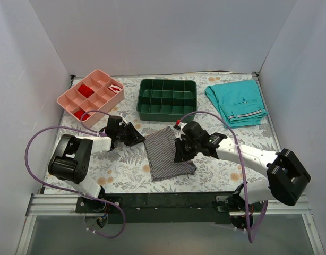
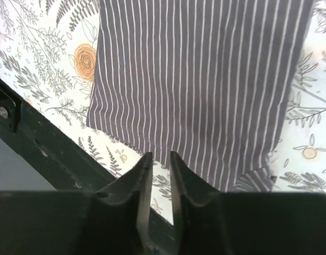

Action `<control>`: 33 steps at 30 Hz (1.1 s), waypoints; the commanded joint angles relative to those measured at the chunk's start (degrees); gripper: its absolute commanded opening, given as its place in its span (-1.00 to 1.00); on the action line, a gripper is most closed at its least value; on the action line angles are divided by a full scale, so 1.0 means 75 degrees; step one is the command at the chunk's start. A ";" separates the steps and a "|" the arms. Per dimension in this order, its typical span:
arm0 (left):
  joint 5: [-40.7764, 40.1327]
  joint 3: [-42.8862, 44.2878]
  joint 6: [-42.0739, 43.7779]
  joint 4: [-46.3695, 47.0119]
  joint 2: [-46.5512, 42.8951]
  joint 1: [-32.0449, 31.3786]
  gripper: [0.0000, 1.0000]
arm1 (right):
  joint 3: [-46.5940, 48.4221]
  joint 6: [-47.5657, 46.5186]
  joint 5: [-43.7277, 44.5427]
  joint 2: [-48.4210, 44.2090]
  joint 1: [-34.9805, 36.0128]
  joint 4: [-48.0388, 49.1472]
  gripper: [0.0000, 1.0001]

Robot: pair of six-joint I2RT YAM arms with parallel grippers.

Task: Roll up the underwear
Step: Fold the underwear at the center of the board.

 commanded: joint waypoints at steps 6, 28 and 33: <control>0.0111 0.0152 0.0104 -0.0038 0.0072 0.0026 -0.68 | 0.1035 0.0007 0.1696 0.0504 0.1382 -0.0825 -0.21; -0.0005 0.0656 -0.0072 -0.0963 0.0131 0.0026 -0.99 | 0.3904 -0.0193 0.3948 0.3316 0.3878 -0.2195 -0.15; -0.0064 0.0667 -0.0084 -0.1045 0.0166 0.0026 -1.00 | 0.4246 -0.0076 0.4042 0.3809 0.3996 -0.2477 -0.16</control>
